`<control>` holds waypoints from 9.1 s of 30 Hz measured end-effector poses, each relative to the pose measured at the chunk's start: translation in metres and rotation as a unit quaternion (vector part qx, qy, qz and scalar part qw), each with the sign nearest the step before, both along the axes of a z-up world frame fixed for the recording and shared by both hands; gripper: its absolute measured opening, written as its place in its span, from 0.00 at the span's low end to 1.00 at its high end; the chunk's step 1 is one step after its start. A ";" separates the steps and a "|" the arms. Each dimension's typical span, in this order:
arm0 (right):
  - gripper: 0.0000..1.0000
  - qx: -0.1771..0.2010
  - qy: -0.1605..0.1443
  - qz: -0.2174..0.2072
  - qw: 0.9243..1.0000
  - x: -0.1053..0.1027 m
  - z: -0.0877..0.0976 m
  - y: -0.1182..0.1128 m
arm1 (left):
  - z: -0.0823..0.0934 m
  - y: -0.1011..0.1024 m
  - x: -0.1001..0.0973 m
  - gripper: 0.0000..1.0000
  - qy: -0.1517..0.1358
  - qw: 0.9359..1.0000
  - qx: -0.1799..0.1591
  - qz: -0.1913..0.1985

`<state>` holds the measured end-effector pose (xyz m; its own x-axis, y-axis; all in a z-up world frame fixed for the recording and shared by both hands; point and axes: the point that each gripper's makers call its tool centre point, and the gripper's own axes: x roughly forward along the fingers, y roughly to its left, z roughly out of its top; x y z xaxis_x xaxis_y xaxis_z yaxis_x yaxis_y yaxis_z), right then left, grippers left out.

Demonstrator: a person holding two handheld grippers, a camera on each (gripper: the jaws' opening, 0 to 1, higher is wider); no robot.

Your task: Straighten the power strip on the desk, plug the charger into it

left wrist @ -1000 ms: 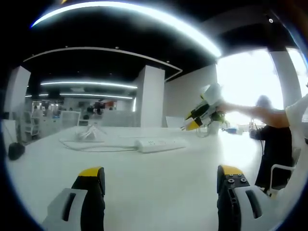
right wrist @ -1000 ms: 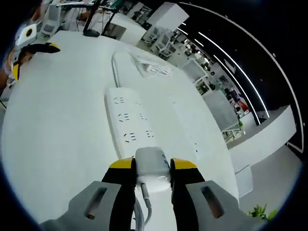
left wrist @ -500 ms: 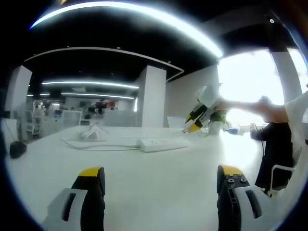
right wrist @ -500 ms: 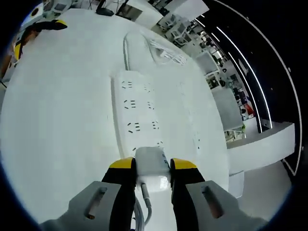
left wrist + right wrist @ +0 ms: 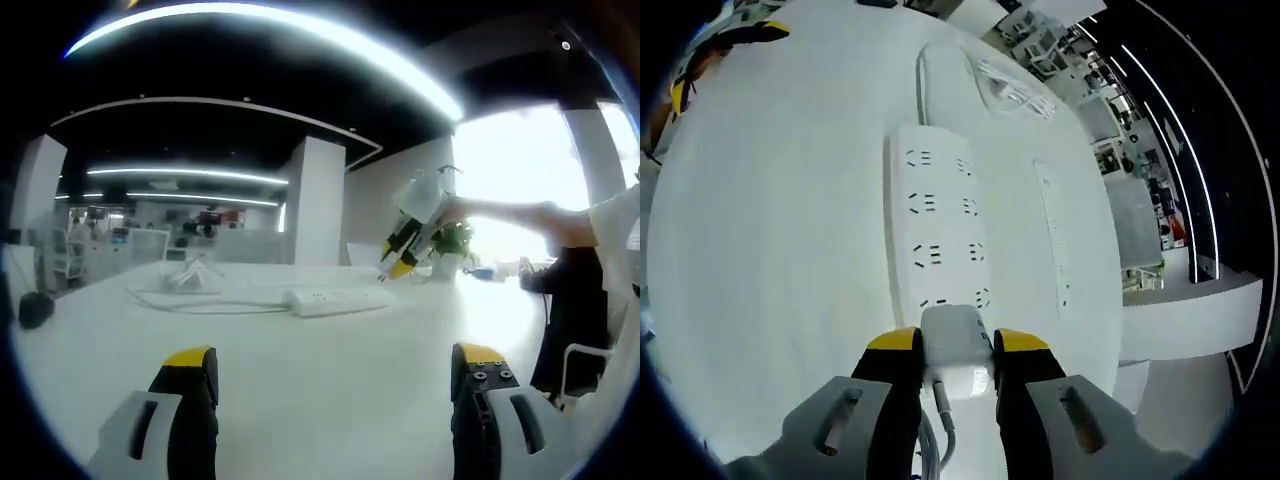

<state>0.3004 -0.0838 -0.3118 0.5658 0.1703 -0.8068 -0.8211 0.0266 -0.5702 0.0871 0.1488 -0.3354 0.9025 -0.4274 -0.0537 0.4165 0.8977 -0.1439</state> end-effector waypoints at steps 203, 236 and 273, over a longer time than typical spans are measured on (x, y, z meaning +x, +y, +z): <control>0.26 -0.059 0.128 -0.006 0.990 0.015 -0.033 0.010 | -0.002 -0.013 0.006 0.99 0.016 1.000 0.014 0.002; 0.68 0.032 0.107 0.057 0.992 0.005 -0.030 0.020 | 0.003 -0.008 0.004 0.99 0.012 1.000 0.004 0.011; 1.00 0.190 0.136 0.062 0.970 -0.007 -0.008 0.042 | 0.005 -0.010 0.009 0.99 0.010 1.000 0.009 0.008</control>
<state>0.2939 -0.0415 -0.3202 0.2974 0.5373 -0.7893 -0.9500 0.0838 -0.3009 0.0964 0.1389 -0.3301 0.9082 -0.4109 -0.0795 0.3984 0.9070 -0.1367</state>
